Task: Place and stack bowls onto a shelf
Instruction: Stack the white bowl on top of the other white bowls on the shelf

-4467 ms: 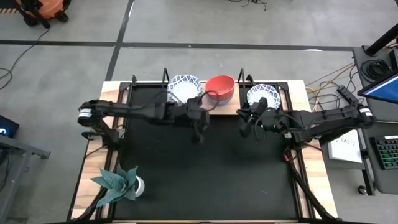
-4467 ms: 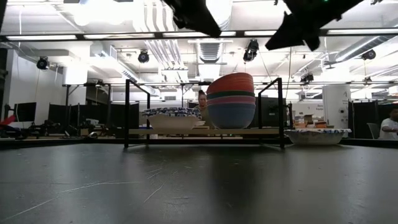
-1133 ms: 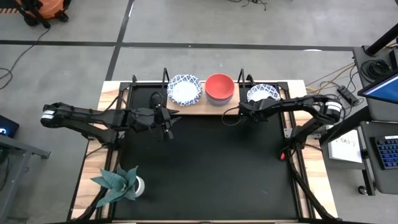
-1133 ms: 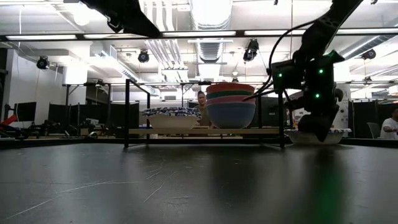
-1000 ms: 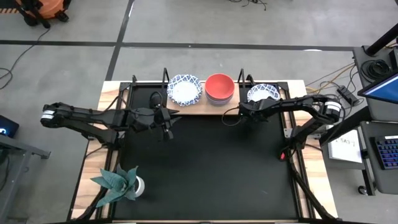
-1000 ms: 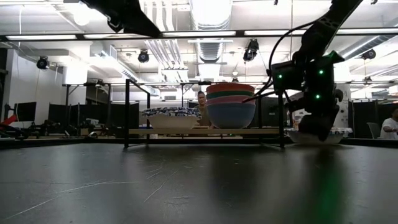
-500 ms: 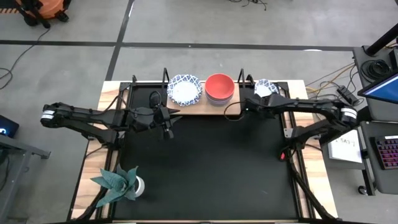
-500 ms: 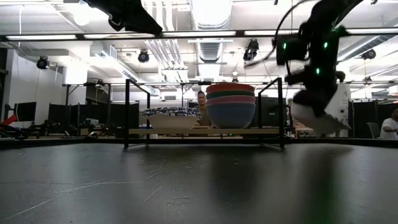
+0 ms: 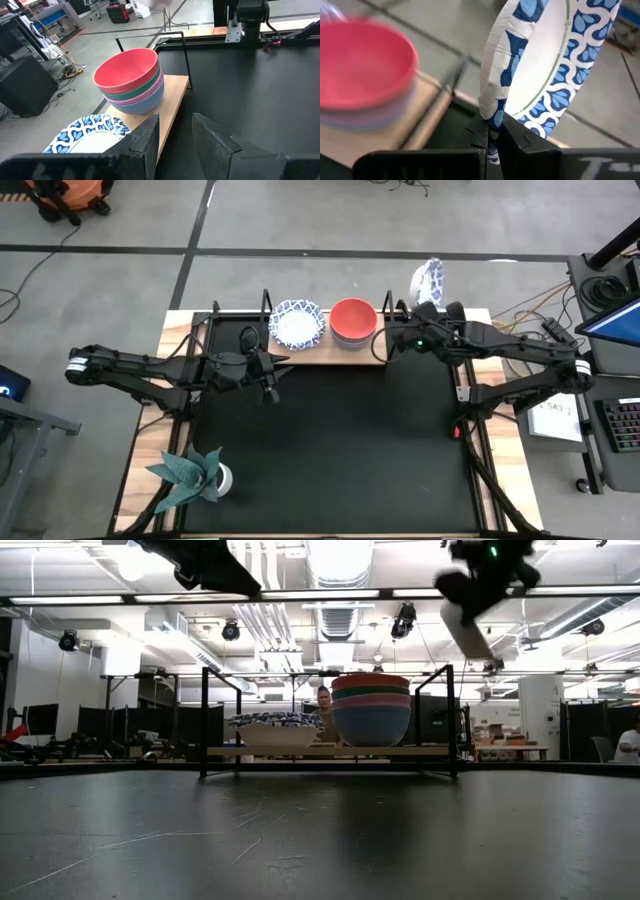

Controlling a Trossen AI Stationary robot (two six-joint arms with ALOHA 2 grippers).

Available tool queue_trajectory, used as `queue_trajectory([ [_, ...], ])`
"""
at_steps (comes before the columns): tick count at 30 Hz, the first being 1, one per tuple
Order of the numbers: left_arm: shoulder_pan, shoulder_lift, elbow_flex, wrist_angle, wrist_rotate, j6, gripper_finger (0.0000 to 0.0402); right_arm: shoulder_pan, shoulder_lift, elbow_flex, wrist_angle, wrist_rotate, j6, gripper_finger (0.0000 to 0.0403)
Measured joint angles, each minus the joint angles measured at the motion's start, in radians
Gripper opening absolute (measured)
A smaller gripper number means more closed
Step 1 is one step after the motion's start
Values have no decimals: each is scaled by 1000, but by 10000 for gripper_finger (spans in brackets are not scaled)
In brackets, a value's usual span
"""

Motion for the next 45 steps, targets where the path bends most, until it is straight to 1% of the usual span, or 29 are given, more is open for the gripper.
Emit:
queue_trajectory([
  [2, 0, 0, 0, -4, -6, 0, 100, 42, 19, 49, 55, 19, -44, 12],
  [4, -1, 0, 0, 1, -61, -1, 100, 82, 48, 86, 161, 7, -138, 12],
  [7, -1, -4, 0, 4, -206, -8, 100, 131, 108, 131, 325, -76, -294, 12],
  [9, -1, -8, 0, -5, -272, -9, 100, 152, 158, 167, 412, -141, -380, 12],
  [11, -1, -11, 0, -21, -288, -11, 100, 163, 213, 203, 468, -196, -462, 12],
  [13, -3, -15, 0, -32, -288, -12, 100, 165, 270, 243, 500, -228, -531, 12],
  [17, -10, -38, 0, -78, -291, -29, 100, 164, 395, 324, 508, -229, -647, 12],
  [20, -24, -76, 0, -136, -297, -71, 100, 164, 483, 382, 508, -229, -720, 12],
  [23, -42, -122, -5, -158, -298, -104, 100, 164, 564, 439, 508, -228, -784, 12],
  [29, -81, -192, -35, -161, -298, -119, 100, 159, 705, 543, 507, -228, -861, 12],
  [34, -84, -235, -64, -155, -299, -119, 100, 145, 789, 620, 500, -226, -864, 12],
  [39, -84, -264, -75, -153, -298, -118, 100, 129, 834, 651, 509, -225, -876, 13],
  [42, -84, -268, -77, -152, -298, -118, 100, 118, 846, 657, 508, -228, -856, 13],
  [45, -84, -265, -77, -152, -298, -116, 100, 107, 854, 657, 509, -229, -830, 25],
])
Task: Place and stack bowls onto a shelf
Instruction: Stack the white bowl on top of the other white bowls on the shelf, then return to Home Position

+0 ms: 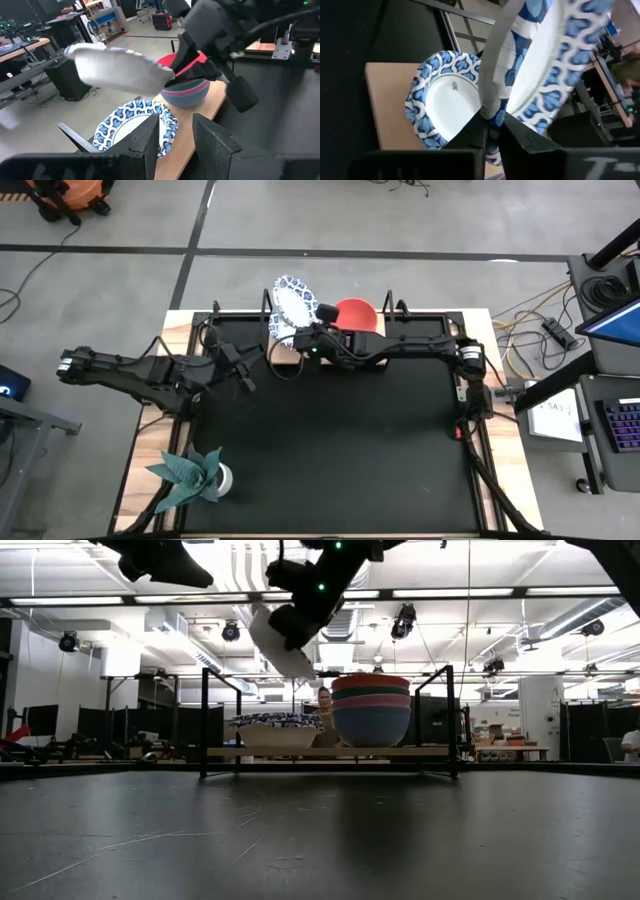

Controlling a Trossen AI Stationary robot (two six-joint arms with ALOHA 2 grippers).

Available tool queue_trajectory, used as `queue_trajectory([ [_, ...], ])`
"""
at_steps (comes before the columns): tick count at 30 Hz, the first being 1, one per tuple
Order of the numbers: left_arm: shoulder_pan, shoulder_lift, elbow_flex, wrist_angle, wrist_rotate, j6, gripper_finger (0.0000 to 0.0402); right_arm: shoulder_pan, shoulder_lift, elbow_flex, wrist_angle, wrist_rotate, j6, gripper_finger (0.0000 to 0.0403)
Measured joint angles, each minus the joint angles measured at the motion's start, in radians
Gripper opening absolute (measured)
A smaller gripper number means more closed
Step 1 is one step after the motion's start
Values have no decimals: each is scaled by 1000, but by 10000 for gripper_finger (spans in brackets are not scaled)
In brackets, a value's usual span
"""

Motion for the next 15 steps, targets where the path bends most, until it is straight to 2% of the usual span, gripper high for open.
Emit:
queue_trajectory([
  [8, 0, 6, 0, 0, 0, 4, 100, -26, 50, 0, 0, 0, 35, 100],
  [15, 0, 6, 0, 0, 1, 4, 100, -21, 59, 0, 0, 0, 71, 113],
])
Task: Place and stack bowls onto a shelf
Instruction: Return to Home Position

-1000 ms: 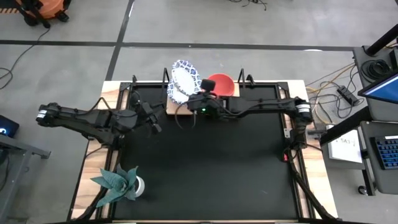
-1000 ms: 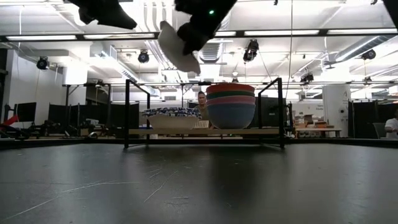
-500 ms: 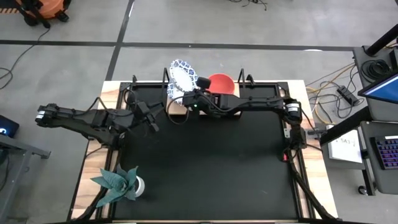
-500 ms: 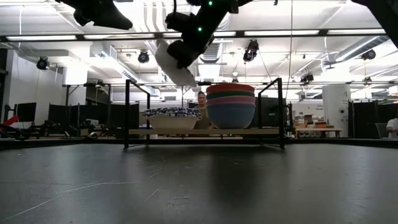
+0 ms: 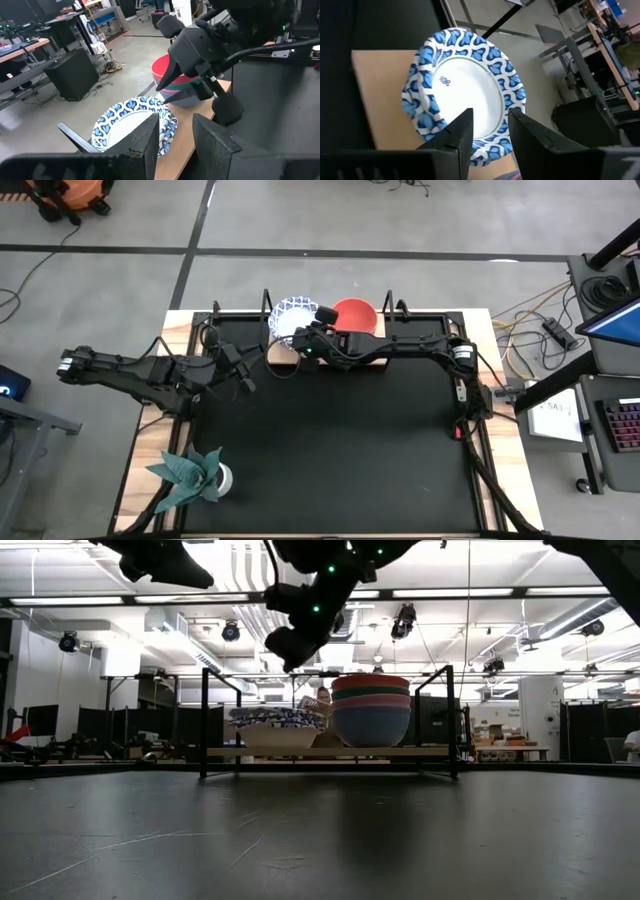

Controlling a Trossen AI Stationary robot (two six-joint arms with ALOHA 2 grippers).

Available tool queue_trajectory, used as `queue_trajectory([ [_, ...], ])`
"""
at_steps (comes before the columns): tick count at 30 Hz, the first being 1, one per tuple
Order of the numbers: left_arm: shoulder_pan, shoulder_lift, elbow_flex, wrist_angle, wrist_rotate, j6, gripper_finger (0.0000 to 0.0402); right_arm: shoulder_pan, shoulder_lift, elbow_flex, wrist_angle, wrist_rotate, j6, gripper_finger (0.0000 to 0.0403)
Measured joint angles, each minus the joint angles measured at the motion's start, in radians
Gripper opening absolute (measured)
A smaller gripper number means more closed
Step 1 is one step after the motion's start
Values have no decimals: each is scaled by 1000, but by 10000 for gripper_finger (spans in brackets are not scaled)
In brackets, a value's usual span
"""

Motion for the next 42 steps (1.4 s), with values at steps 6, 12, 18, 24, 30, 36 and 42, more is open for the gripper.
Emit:
queue_trajectory([
  [6, 0, 0, -2, -4, 1, 0, 100, 41, -46, -11, -78, -58, 71, 111],
  [12, -2, 8, -4, -11, 9, 2, 100, 88, -189, -190, -13, -239, 84, 93],
  [18, -2, 8, -5, -11, 11, 5, 100, 102, -406, -495, 214, -360, 137, 77],
  [24, -2, 13, -8, -8, 70, -25, 100, 149, -651, -779, 326, -369, 209, 75],
  [30, -2, 50, -36, -11, 199, -151, 100, 222, -872, -1014, 367, -379, 310, 73],
  [36, -2, 65, -15, -73, 501, -191, 100, 306, -1035, -1199, 389, -480, 349, 73],
  [42, 1, 22, -14, -113, 539, -85, 100, 327, -1221, -1358, 503, -479, 268, 73],
])
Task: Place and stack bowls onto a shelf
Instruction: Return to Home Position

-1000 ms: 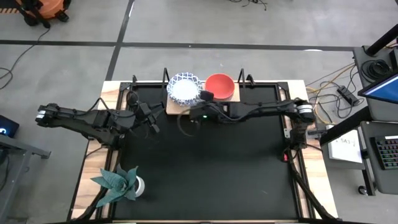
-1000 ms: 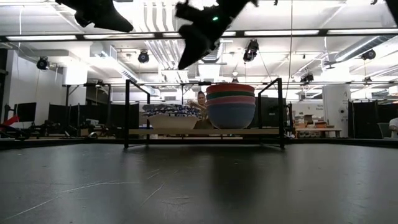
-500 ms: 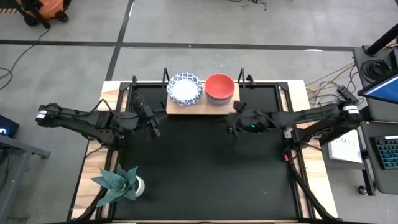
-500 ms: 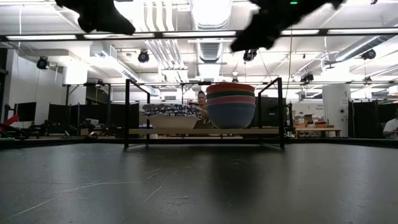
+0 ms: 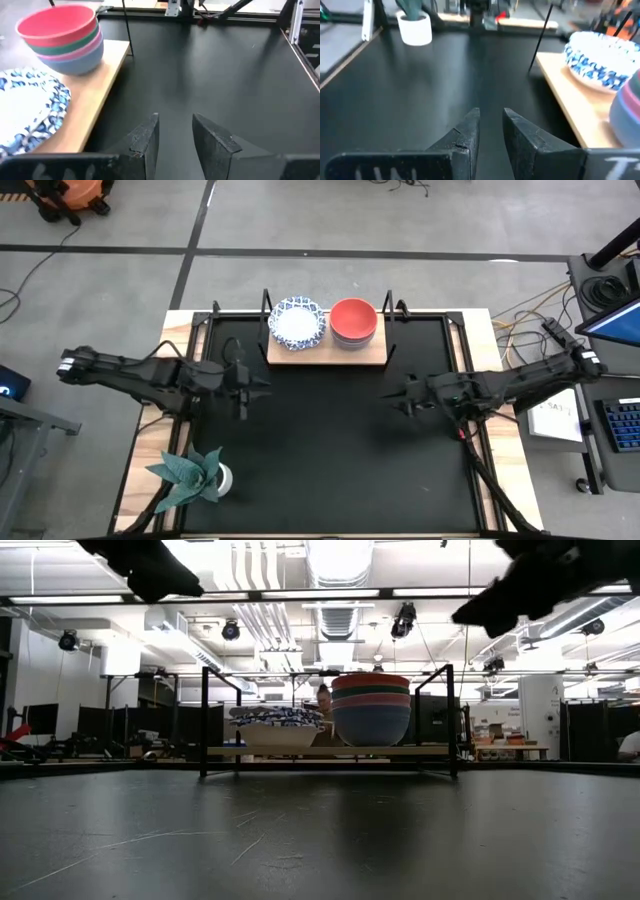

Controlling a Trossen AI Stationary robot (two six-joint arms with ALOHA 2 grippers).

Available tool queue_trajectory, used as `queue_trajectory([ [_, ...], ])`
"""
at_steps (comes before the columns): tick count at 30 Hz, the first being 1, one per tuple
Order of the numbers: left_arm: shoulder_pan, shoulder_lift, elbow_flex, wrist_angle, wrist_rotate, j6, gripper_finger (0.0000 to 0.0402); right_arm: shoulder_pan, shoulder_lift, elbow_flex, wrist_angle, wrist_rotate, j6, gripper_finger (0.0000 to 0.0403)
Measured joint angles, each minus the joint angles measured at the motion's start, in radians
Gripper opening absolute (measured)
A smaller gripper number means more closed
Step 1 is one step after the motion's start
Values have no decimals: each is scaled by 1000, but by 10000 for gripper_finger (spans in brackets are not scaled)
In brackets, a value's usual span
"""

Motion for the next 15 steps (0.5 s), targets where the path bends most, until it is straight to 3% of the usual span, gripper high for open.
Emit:
queue_trajectory([
  [8, 2, -51, -1, 58, -24, 11, 97, 0, -222, -94, 48, 0, -6, 70],
  [15, 2, -78, 0, -69, -6, -155, 84, 0, -315, -134, 42, -27, -46, 70],
])
